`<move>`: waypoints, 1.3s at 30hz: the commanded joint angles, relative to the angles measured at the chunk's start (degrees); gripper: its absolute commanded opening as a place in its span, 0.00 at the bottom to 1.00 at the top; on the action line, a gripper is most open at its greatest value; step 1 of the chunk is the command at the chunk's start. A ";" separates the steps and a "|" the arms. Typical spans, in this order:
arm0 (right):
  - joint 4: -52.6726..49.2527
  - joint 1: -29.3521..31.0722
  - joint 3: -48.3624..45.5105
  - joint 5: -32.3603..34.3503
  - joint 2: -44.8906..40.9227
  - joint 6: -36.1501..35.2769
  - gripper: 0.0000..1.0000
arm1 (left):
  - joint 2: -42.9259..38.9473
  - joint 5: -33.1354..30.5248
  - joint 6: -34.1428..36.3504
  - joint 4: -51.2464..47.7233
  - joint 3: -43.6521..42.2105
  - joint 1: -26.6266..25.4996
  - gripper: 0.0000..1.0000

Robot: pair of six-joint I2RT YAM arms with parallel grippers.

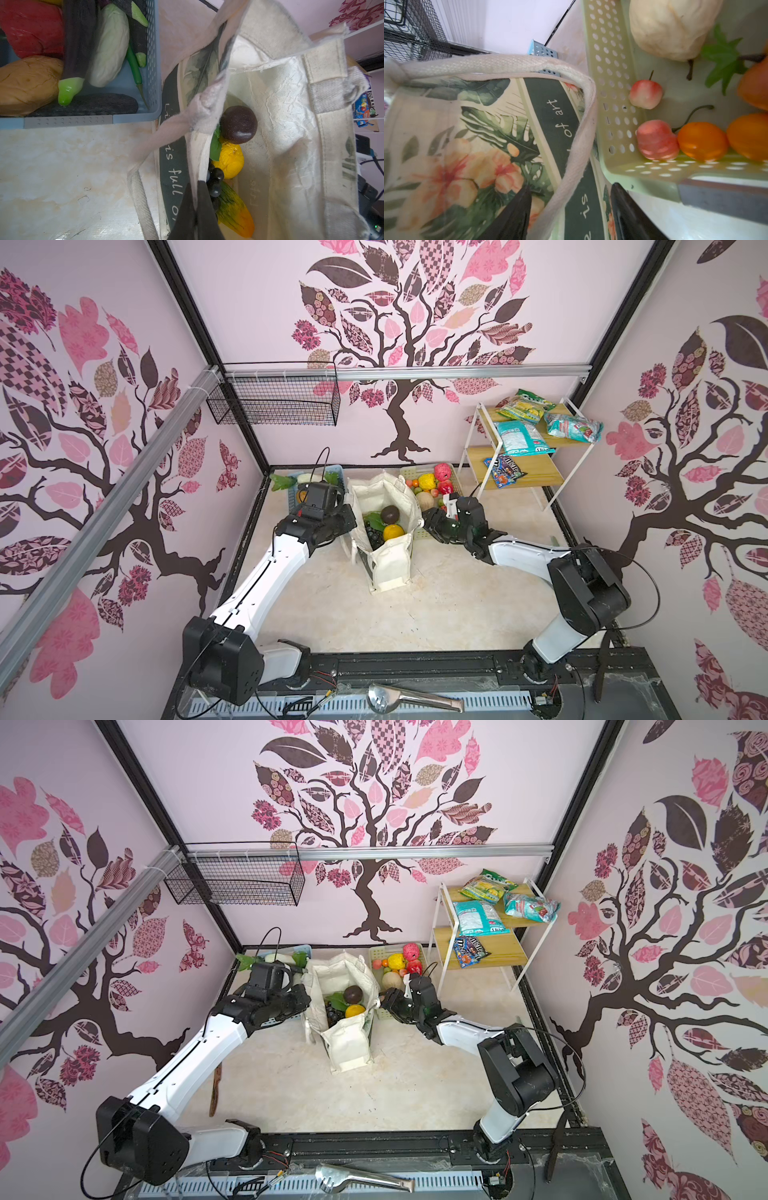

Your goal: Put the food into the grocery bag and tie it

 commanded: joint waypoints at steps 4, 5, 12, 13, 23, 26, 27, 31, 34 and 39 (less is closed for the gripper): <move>7.43 -0.55 0.56 -6.76 2.89 5.23 0.62 | -0.18 1.09 1.13 -2.14 1.96 0.03 0.00; 8.81 -0.59 0.40 -7.61 3.35 6.77 0.61 | -0.03 1.09 1.33 -2.31 2.15 0.04 0.00; 14.42 -0.58 -1.83 -8.64 4.99 12.05 0.59 | 0.53 1.00 1.42 -2.70 2.84 -0.02 0.00; 15.06 -0.56 -2.05 -8.80 5.10 12.76 0.58 | 0.66 1.25 1.42 -2.67 2.95 -0.05 0.00; 20.80 -0.57 -3.05 -8.53 7.98 18.56 0.58 | 1.15 1.66 1.25 -2.52 3.91 -0.39 0.00; 23.44 -0.55 -3.11 -8.23 8.95 20.59 0.54 | 1.17 1.69 1.23 -2.34 3.96 -0.48 0.00; 23.91 -0.55 -3.34 -7.57 8.80 20.89 0.51 | 1.18 1.79 1.25 -2.25 3.96 -0.48 0.00; 24.54 -0.60 -3.63 -5.99 8.25 21.92 0.42 | 1.34 1.96 1.25 -2.26 3.98 -0.51 0.00; 25.13 -0.55 -4.13 -5.12 7.84 22.69 0.35 | 1.16 1.73 1.34 -2.27 4.00 -0.48 0.00; 20.65 -0.81 -5.54 -1.76 4.26 19.67 0.27 | 0.82 1.53 1.35 -2.51 4.35 -0.47 0.00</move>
